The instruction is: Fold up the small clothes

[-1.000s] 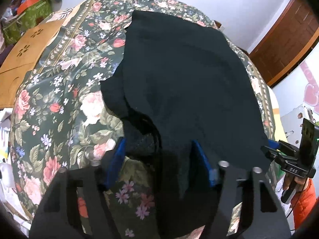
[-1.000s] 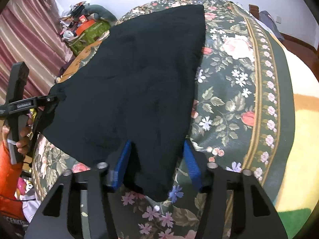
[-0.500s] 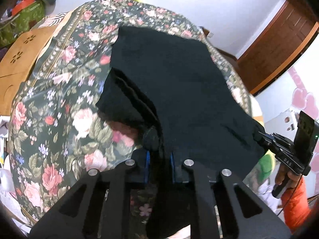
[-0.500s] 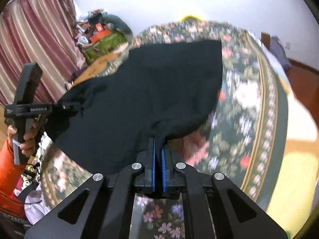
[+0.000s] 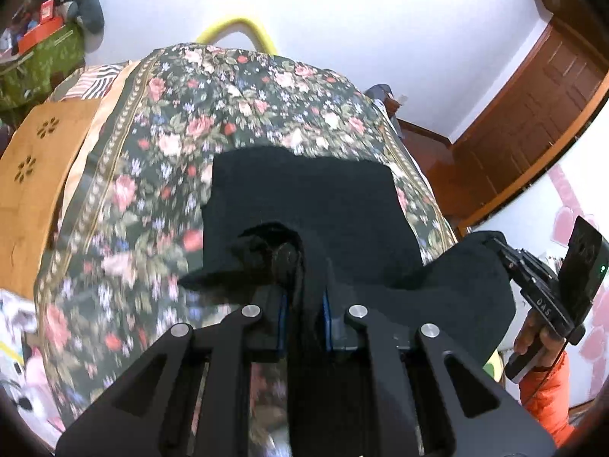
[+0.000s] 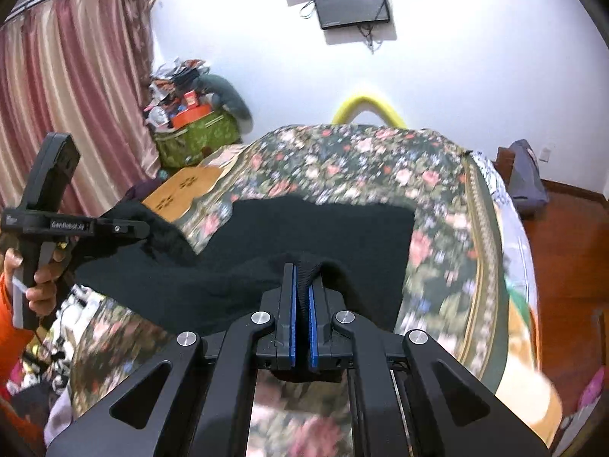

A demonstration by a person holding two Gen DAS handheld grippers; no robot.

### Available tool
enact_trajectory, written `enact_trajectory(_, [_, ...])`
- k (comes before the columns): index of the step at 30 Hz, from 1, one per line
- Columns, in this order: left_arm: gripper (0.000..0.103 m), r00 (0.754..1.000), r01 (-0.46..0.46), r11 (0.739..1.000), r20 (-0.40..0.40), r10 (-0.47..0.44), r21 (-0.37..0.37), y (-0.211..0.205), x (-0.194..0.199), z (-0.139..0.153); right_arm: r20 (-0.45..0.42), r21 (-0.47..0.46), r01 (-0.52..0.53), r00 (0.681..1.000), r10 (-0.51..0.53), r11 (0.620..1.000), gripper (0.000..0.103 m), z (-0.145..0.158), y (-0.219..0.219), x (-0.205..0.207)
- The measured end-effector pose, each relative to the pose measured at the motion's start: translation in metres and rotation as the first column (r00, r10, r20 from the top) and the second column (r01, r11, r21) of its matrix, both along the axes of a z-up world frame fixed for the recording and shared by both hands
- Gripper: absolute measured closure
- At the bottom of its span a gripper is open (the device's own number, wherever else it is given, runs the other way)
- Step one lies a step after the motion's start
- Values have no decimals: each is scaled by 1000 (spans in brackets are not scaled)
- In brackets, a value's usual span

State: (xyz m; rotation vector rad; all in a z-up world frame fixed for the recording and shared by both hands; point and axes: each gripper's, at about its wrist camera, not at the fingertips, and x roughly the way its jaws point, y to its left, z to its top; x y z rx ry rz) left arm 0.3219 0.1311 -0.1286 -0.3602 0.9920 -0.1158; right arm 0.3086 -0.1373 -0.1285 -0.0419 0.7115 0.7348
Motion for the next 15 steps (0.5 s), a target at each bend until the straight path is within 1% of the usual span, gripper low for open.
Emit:
enact_trajectory(4, [90,1000,-10,1000,-22,10,0,11,44,-13,-20,-28,25,999,-26,999,99,-5,11,43])
enact_trajectory(5, [90,999,-11,1000,-38,11,-7,15,60,-21,-29,-34,30,999,-31,999,99,-8,13,53])
enact_trajectory(8, [90,997,-27,999,-76,25,-26,21,88,-43,-66,-64,47,996,-51,997,99,-27,22,84])
enact_trajectory(11, [90,992,-46,998,-122,42,-34,29,117,-73,-118,-86,59,991,-69,995,99,-51,29,113])
enact_trajectory(13, [86,987,-63,997,-150,56,-42,35,130,-91,-161,-87,62,984,-75,994,98,-64,32,128])
enact_trajectory(14, [78,984,-71,997,-166,64,-35,40,137,-99,-177,-88,62,981,-77,994,98,-70,34,133])
enact_trajectory(15, [67,982,-79,997,-173,75,-17,43,140,-102,-187,-86,60,980,-76,994,98,-73,34,135])
